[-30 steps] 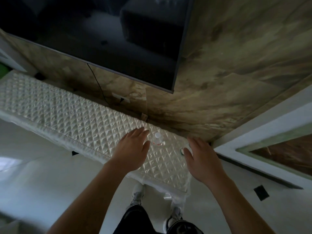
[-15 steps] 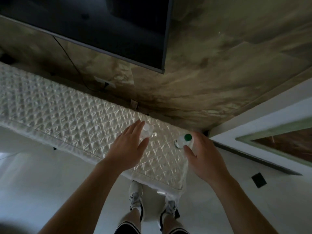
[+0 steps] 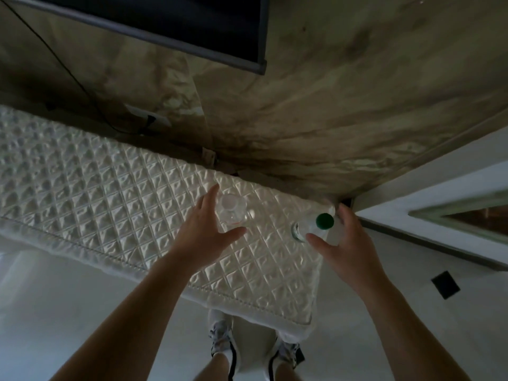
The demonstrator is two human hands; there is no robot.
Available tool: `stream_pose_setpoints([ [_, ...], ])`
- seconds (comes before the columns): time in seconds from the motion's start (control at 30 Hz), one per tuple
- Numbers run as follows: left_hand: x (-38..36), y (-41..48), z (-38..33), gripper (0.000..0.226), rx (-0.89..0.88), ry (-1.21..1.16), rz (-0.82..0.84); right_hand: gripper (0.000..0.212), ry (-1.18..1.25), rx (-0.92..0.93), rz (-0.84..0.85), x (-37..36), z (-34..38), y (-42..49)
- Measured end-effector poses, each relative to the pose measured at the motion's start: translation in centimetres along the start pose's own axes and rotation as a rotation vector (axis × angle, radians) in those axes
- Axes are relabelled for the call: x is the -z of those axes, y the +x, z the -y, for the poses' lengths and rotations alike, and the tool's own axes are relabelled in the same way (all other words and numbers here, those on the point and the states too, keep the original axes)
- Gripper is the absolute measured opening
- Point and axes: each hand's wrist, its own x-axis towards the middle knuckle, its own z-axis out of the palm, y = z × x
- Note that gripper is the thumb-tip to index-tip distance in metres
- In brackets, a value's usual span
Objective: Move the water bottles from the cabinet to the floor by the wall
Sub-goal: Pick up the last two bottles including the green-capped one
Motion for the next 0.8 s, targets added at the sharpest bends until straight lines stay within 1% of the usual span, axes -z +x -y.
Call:
stream_pose_setpoints([
  [0.13, -2.3, 2.2, 2.3, 0.113, 0.052, -0.049, -0.017, 0.102, 0.099, -0.092, -0.003, -2.2, -2.5, 1.8],
  [0.2, -3.3, 3.0, 3.0, 0.113, 0.048, -0.053, -0.037, 0.101, 0.133, -0.103, -0.010, -3.2, -3.6, 2.7],
  [0.27, -4.1, 3.5, 3.7, 0.112, 0.053, -0.070, -0.078, 0.096, 0.126, -0.095, -0.012, -4.2, -4.6, 3.3],
  [0.37, -5.3, 4.0, 4.2, 0.110, 0.077, -0.107, -0.120, 0.079, 0.172, -0.100, -0.014, -5.5, -5.4, 4.0],
  [0.43, -5.9, 4.1, 4.3, 0.105, 0.068, -0.113, -0.143, 0.070, 0.201, -0.107, -0.026, -6.2, -5.9, 4.2],
  [0.6, -6.5, 4.8, 4.5, 0.081, 0.042, -0.139, -0.198, 0.066, 0.200, -0.093, -0.060, -7.0, -6.6, 5.0],
  [0.8, -6.3, 5.2, 4.5, 0.074, 0.028, -0.144, -0.207, 0.063, 0.170, -0.049, -0.091, -7.0, -6.3, 5.4],
])
